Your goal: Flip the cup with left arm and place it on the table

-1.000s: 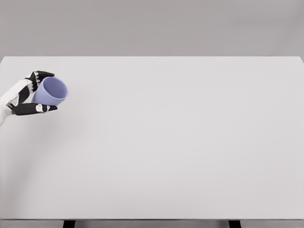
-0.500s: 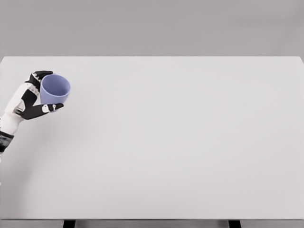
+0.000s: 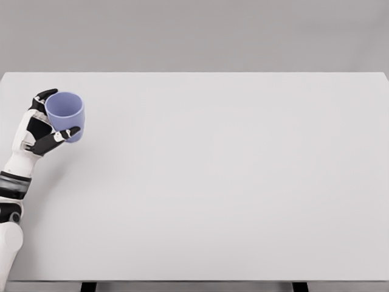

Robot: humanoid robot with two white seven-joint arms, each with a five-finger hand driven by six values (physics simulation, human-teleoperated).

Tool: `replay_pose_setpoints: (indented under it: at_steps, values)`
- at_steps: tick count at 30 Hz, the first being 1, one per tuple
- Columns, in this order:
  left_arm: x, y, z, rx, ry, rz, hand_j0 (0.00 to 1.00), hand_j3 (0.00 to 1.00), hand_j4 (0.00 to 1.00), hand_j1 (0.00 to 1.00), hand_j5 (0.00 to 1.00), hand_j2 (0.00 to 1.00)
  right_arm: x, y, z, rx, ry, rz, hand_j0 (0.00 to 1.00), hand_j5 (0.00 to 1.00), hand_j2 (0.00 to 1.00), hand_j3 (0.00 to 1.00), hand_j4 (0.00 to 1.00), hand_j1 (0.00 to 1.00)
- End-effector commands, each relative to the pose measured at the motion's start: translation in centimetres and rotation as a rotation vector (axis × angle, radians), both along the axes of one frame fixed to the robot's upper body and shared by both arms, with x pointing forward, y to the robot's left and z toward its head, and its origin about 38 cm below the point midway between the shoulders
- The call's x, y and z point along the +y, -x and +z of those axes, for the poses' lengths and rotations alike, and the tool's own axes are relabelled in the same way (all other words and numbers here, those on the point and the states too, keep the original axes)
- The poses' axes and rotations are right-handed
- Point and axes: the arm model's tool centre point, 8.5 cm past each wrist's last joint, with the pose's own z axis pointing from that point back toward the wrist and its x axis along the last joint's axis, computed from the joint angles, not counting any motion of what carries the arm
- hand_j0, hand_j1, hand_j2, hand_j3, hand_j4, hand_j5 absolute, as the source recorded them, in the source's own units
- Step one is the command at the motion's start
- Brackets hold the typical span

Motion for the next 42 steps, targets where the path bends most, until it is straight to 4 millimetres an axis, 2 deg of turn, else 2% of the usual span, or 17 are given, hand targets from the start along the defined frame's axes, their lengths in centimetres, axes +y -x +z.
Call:
replay_pose_setpoints:
  at_steps: [1,10,34,38,42]
  values:
    - [0.2,0.0,-0.1,0.007,0.03,0.009,0.45,0.45,0.45,0.45,0.45,0.45,0.0,0.0,0.0,-0.001,0.0,0.0,1.0,1.0,1.0,1.0,1.0,1.0]
    - [0.6,-2.0,-0.5,0.215,0.106,-0.035,0.45,0.45,0.45,0.45,0.45,0.45,0.0,0.0,0.0,-0.001,0.0,0.0,1.0,1.0,1.0,1.0,1.0,1.0]
    - [0.8,-1.9,-1.2,0.231,0.118,-0.023,0.47,0.47,0.47,0.47,0.47,0.47,0.0,0.1,0.0,0.002,0.0,0.0,1.0,1.0,1.0,1.0,1.0,1.0]
    - [0.7,-1.9,-1.2,0.232,0.119,-0.024,0.49,0.49,0.49,0.49,0.49,0.49,0.0,0.0,0.0,-0.001,0.0,0.0,1.0,1.0,1.0,1.0,1.0,1.0]
    - [0.7,-1.8,-1.2,0.232,0.117,-0.025,0.6,0.6,0.6,0.6,0.6,0.6,0.0,0.0,0.0,-0.001,0.0,0.0,1.0,1.0,1.0,1.0,1.0,1.0]
